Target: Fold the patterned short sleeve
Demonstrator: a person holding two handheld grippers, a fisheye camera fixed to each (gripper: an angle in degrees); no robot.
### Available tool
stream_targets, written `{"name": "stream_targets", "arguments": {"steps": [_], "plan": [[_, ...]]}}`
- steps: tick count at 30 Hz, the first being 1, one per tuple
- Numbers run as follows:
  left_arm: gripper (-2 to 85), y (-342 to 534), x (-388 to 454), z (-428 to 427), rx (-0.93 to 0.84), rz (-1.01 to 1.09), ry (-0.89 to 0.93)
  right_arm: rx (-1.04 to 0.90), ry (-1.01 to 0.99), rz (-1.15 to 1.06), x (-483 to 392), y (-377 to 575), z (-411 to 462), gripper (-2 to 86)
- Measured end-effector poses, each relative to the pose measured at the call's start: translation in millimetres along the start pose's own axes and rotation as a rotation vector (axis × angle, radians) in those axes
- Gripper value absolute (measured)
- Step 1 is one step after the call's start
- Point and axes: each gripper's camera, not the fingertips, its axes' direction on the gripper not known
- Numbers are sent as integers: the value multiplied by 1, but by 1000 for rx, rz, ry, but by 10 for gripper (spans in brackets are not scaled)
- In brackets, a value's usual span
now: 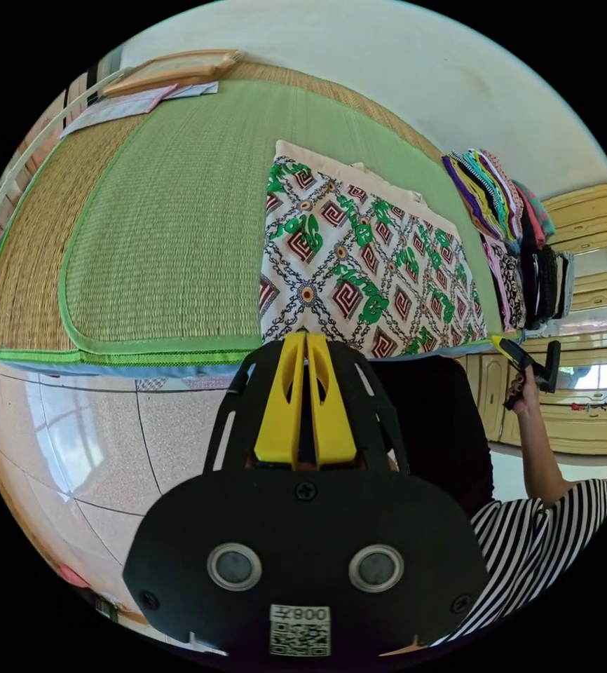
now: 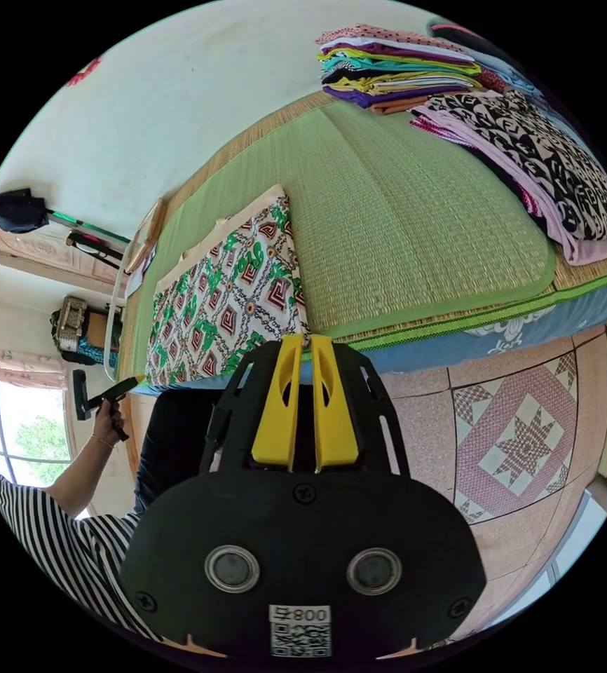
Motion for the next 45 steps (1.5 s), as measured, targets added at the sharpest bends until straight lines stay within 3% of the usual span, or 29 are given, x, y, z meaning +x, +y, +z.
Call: {"name": "stream_targets", "arguments": {"steps": [12,22,32,39,45], "plan": [[5,-22,107,15,15,164,127,-55,-52,13,26,-6,29,50],[41,-46,300,87,-128,537,317,-45,-195,25,58,-1,24,12],[78,-43,478,141,-133,892,131,-17,-403,-14,77,-17,1,8],[28,-47,525,170,-154,894,-6,-51,-437,-51,80,-31,7,11],[11,-58,522,166,-124,805,61,-38,-476,-42,102,-45,9,16]]}}
